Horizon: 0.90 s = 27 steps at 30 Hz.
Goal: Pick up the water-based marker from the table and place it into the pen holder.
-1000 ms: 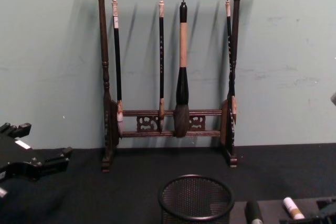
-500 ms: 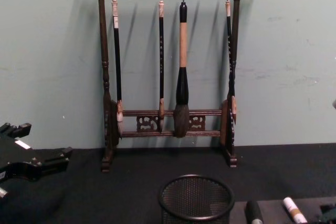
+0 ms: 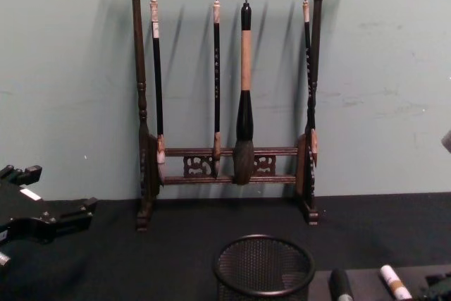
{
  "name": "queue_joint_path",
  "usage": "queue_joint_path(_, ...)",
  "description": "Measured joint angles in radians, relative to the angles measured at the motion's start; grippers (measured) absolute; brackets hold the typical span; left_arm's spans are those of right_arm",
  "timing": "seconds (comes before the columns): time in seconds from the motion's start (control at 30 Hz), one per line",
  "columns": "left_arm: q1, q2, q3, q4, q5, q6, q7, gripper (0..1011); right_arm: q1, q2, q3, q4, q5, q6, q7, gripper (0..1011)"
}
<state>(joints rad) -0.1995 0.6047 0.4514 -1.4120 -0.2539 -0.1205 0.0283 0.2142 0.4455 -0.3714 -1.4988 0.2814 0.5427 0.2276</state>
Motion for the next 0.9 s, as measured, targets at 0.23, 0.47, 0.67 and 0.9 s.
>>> queue_joint_path(0.23,0.000,0.000,0.000,0.000,0.000,0.000,0.000,1001,0.002,-0.009,0.007,0.006,-0.012,-0.001,0.011,1000)
queue_joint_path(0.47,0.000,0.000,0.000,0.000,0.000,0.000,0.000,1001,0.005,-0.021,0.016,0.016,-0.027,-0.005,0.022,1000)
queue_joint_path(0.67,0.000,0.000,0.000,0.000,0.000,0.000,0.000,1001,0.006,-0.029,0.021,0.022,-0.039,-0.008,0.035,1000)
queue_joint_path(0.9,0.000,0.000,0.000,0.000,0.000,0.000,0.000,1001,0.006,-0.036,0.027,0.026,-0.054,-0.008,0.047,1002)
